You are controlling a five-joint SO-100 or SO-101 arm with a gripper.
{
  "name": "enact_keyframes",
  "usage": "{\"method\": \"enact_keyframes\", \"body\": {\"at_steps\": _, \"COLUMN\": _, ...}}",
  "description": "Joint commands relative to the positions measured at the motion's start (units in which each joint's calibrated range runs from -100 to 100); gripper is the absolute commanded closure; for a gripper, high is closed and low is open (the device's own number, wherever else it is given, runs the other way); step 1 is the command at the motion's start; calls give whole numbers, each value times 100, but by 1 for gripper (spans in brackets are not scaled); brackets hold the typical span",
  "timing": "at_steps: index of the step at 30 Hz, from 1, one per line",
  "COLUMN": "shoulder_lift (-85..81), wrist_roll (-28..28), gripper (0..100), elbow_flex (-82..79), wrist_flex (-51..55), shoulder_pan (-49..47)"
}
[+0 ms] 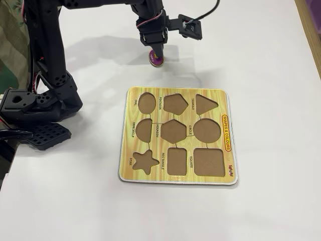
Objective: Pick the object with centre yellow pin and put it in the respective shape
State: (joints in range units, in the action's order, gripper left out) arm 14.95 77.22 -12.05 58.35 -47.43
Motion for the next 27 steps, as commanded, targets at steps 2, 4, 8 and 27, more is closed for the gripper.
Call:
{"method": "enact_keyframes", "body": {"at_steps": 2, "shoulder_lift": -307, "wrist_roll": -18, "gripper": 91, "elbow_flex": -270, "wrist_flex": -62, "shoulder_pan": 16}}
{"method": "enact_keyframes", "body": {"at_steps": 4, "shoulder_lift": -307, "wrist_roll": -18, "gripper": 91, "elbow_flex": -351, "wrist_flex": -62, "shoulder_pan": 16}}
{"method": "enact_keyframes", "body": {"at_steps": 8, "shoulder_lift": -307, "wrist_roll": -18, "gripper": 91, "elbow_flex": -396, "wrist_flex": -62, "shoulder_pan": 36}}
{"method": "enact_keyframes", "body": {"at_steps": 27, "shoulder_lift": -298, "wrist_roll": -24, "gripper": 91, "elbow_flex": -612, "wrist_flex": -10, "shoulder_pan": 26}}
